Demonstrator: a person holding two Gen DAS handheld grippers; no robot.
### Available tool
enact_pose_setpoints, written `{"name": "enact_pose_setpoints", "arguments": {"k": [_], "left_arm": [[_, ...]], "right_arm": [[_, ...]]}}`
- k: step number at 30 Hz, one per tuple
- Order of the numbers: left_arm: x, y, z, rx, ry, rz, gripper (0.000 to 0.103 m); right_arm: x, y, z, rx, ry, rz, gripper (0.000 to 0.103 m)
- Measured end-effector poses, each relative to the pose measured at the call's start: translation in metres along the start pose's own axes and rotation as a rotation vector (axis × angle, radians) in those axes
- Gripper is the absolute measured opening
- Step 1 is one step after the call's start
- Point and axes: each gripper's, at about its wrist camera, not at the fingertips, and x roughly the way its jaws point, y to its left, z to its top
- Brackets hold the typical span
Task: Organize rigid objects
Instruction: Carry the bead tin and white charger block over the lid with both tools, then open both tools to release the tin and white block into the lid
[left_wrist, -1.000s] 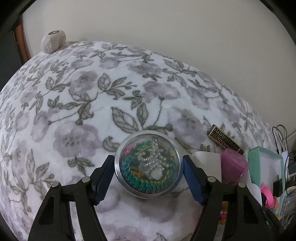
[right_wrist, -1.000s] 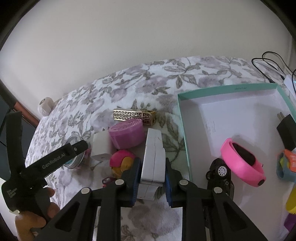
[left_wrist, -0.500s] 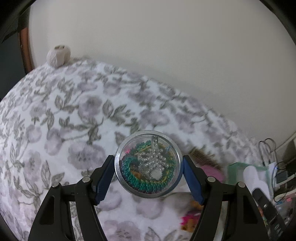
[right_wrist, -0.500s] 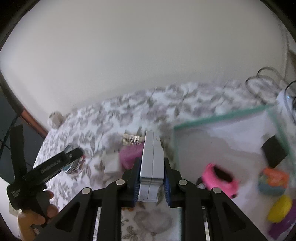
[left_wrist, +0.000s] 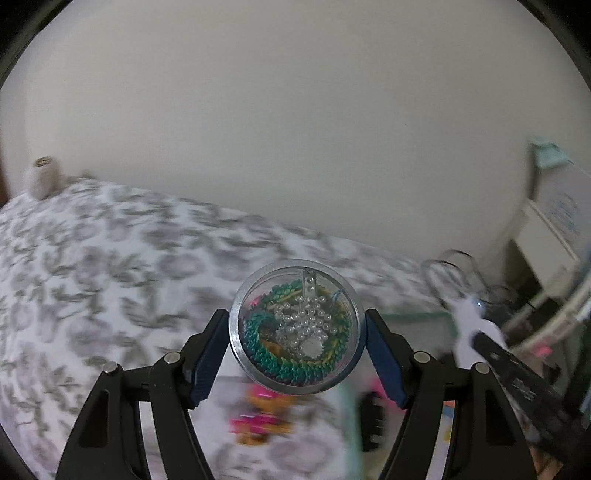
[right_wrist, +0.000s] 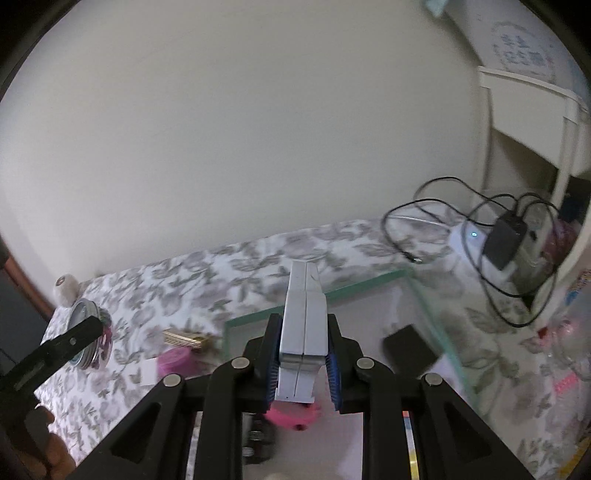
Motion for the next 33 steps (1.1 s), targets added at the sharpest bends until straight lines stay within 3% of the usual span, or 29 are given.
{"name": "enact_pose_setpoints", "arguments": {"k": [9,17,24,33], "left_arm": [[0.021,-0.069,-0.027,0.135,0.077,-0.102,0.074],[0.039,-0.107,-0.051,0.248,0.142,-0.117,0.074],[0.061,-0.111,-0.070,0.265,0.235,-0.127,0.074],[0.077,-0.109,-0.082,0.271,0.287,-0.082,0.074]], "right_arm": [[-0.005,-0.034,0.002,0.025,-0.012,-0.037,0.024],[0.002,-0.047,-0.003,0.049,0.016,-0.028,0.024],[0.029,-0.047,-0.018,0.050,0.104,-0.028,0.024],[0.050,-0.043,-0.032,0.034,0.178,-0.028,0.024]]}}
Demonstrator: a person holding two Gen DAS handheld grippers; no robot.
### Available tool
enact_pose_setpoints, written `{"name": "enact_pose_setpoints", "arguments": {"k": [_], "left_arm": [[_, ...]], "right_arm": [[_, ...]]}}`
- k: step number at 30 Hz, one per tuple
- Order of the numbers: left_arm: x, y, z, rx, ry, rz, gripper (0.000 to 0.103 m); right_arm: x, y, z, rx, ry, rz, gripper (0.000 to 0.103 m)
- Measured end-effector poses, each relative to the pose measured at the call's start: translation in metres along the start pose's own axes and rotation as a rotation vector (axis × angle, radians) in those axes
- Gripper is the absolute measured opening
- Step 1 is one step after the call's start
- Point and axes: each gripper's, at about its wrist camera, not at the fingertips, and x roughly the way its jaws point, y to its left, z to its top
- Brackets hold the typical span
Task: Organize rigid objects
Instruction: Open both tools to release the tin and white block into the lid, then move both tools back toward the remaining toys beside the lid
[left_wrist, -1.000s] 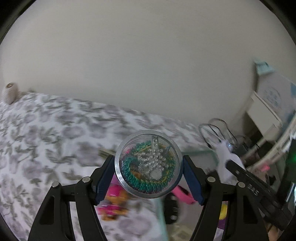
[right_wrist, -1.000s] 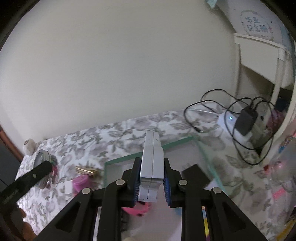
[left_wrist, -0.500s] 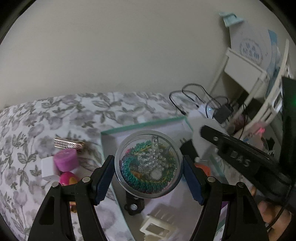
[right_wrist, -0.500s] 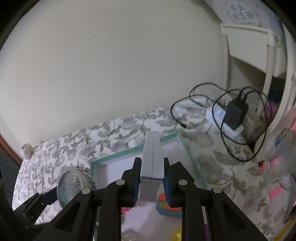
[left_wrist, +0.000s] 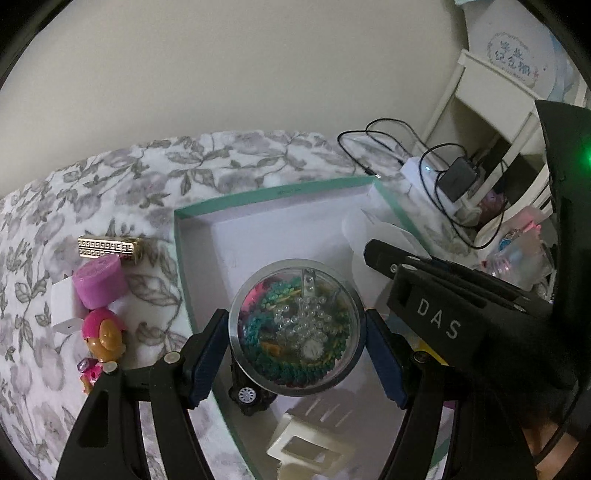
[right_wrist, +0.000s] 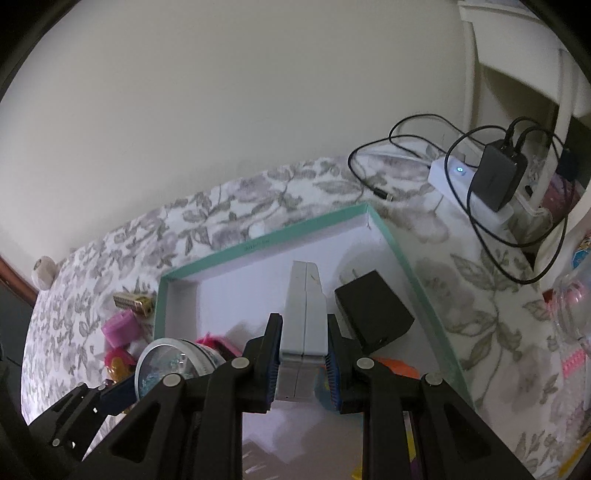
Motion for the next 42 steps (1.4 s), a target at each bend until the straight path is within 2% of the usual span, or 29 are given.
{"name": "enact_pose_setpoints", "arguments": {"k": [6,12,15,17,25,32,42], "left_arm": [[0.003,0.008,0.000,-0.036,0.025,-0.008,0.074],[0.005,0.005,0.001,-0.024,0.042,-0.002,0.074],[0.003,0.005,0.002,-0.030,0.048,-0.027,0.076],[-0.001,0.007,0.003,-0.043,0.042,-0.042,0.080],[-0.023,0.010,0.011,-0.047,-0.008,-0.051,0.080],[-0.039,0.034,0.016,-0.102,-0.041,0.021,0.080],[-0.045,0.081,0.017,-0.237,-0.071,0.136,0.080]], "right_arm": [[0.007,0.001,-0.003,-0.006,0.034,-0.017,0.026],[0.009,0.003,-0.004,-0.014,0.046,-0.024,0.026],[0.007,0.004,-0.002,-0.022,0.045,-0.026,0.026],[0.002,0.006,0.000,-0.023,0.032,-0.026,0.026],[-0.025,0.012,0.011,-0.030,-0.044,-0.026,0.026],[-0.042,0.015,0.017,-0.022,-0.093,-0.029,0.026],[-0.034,0.021,0.013,-0.040,-0.067,-0.038,0.026]]}}
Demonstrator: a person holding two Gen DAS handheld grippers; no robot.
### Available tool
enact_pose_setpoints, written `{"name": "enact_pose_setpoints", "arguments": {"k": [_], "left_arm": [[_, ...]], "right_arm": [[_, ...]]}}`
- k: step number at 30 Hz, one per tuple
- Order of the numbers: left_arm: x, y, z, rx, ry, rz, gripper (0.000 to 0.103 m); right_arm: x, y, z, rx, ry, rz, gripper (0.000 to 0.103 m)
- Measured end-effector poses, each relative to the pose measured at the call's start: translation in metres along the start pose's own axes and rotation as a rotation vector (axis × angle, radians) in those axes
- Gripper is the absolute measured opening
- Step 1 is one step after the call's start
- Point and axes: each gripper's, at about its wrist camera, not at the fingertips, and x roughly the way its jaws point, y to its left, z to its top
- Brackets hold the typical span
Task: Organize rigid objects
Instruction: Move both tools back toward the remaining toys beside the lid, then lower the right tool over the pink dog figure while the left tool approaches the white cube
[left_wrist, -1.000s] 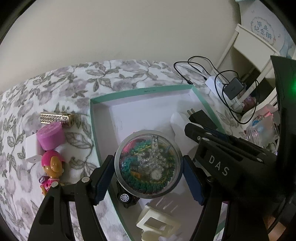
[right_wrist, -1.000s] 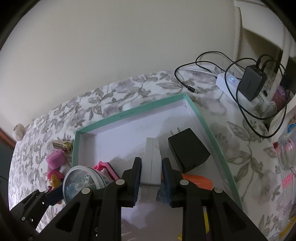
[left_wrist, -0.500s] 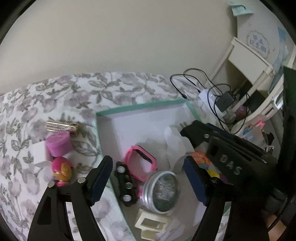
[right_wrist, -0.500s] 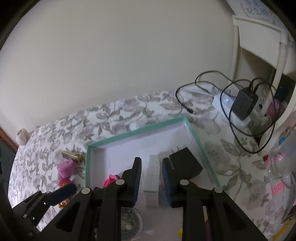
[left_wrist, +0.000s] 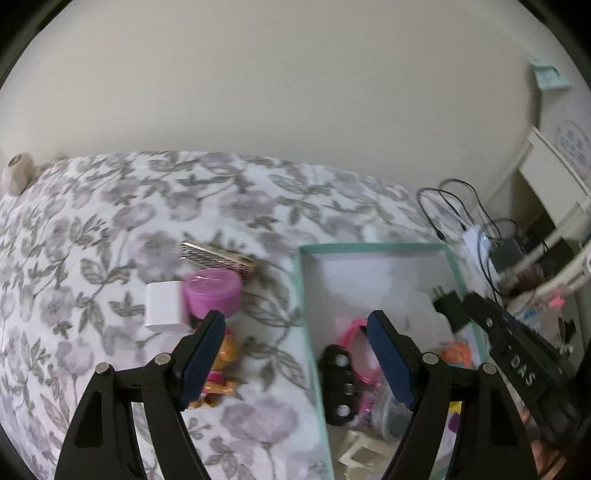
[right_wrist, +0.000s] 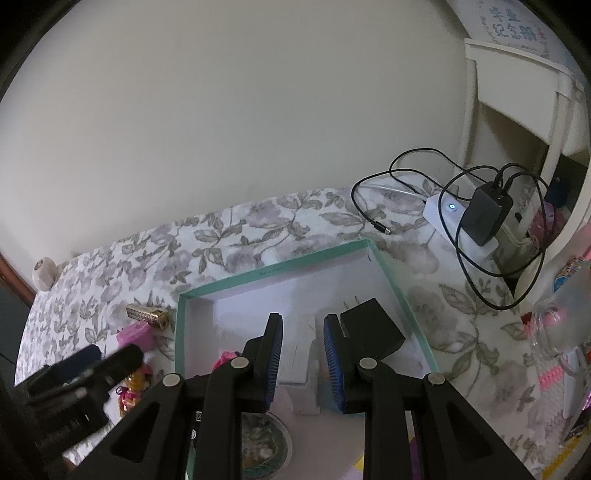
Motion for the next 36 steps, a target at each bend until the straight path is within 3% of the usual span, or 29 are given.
{"name": "enact_pose_setpoints", "arguments": {"k": [5,7,9,11,17,23,30,36], "left_arm": [[0.000,0.019,0.004,-0.060,-0.010,0.054,0.080],[0.000,0.027,0.005,-0.091,-0.017,0.074,0.080],[0.002,0.035,0.006,-0.120,-0.016,0.088,0.082],[0.003,0.042,0.007,-0.136,-0.014,0.095,0.098],[0.003,0.064,0.008,-0.184,-0.020,0.119,0.098],[0.001,0.093,0.010,-0.240,-0.023,0.141,0.099],[-0.009,0.124,0.011,-0.285,-0.067,0.166,0.100],[-0.005,0.151,0.008,-0.301,-0.024,0.192,0.100]], "right_arm": [[0.004,0.008,-0.002,-0.023,0.015,-0.001,0.029],[0.006,0.011,-0.003,-0.034,0.023,-0.001,0.038],[0.007,0.014,-0.004,-0.042,0.025,-0.002,0.059],[0.008,0.018,-0.005,-0.050,0.023,0.001,0.059],[0.012,0.031,-0.008,-0.087,0.036,0.017,0.071],[0.016,0.043,-0.012,-0.117,0.040,0.026,0.098],[0.020,0.059,-0.015,-0.127,0.049,0.062,0.101],[0.021,0.093,-0.022,-0.148,0.061,0.162,0.101]]}}
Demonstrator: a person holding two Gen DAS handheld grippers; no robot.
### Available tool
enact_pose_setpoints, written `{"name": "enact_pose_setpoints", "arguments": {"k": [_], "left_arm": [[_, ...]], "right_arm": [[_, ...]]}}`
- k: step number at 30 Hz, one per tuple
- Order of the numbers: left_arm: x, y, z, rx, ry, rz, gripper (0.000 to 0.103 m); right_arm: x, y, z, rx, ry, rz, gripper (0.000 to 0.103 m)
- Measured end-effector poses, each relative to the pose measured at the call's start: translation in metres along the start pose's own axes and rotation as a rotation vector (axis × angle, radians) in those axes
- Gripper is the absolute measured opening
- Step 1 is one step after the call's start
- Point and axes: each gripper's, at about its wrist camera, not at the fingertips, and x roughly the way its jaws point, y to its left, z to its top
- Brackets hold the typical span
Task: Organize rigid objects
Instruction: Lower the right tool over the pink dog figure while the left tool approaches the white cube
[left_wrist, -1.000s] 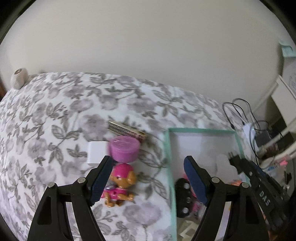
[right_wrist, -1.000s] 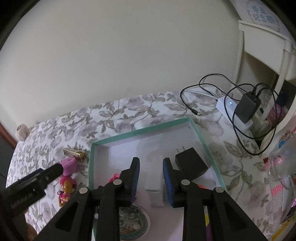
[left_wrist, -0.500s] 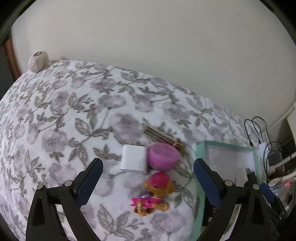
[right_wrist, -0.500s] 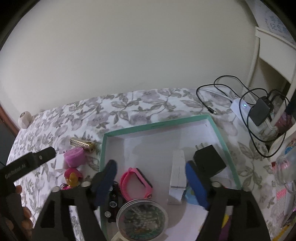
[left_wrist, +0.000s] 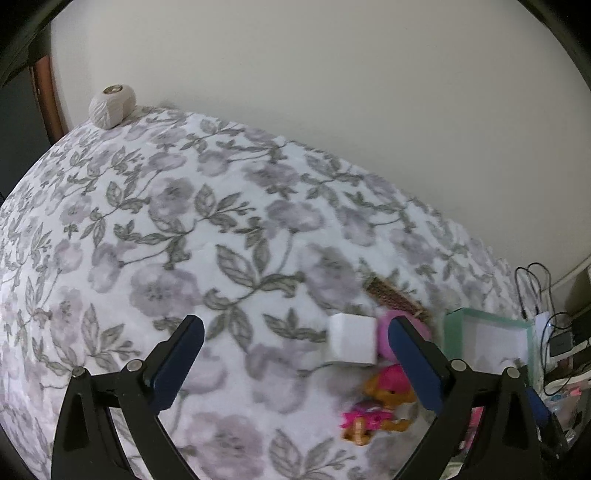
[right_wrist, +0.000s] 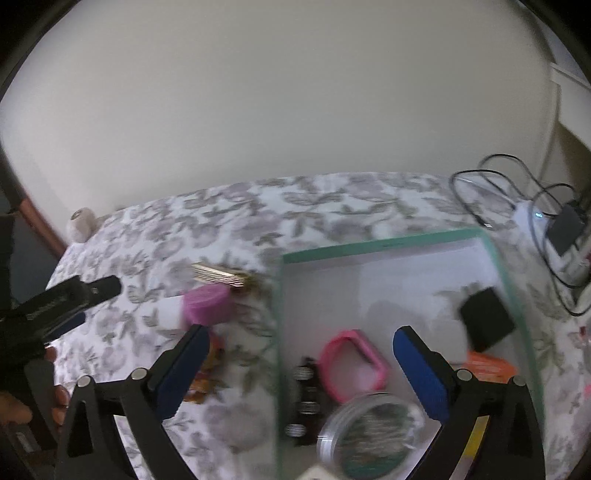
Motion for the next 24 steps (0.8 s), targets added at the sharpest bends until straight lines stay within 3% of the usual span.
{"name": "enact_pose_setpoints", "arguments": {"k": [5,13,24], "left_arm": [[0.008,0.017,0.001,-0.040,0.043,-0.010,0.100],[0.009,0.034,0.005,-0.063,0.040,0.004,0.100],[0.021,0.027,0.000,-0.039,0.083,-0.051,0.100]], "right_arm": [[0.015,0.031,-0.007,-0.024,0.023,0.081,0.101],[0.045,0.072,-0.026,-0.091,0.077,0.116,0.101],[0.082,0.090,-0.045,-0.119,0.150,0.074,0.090]]}}
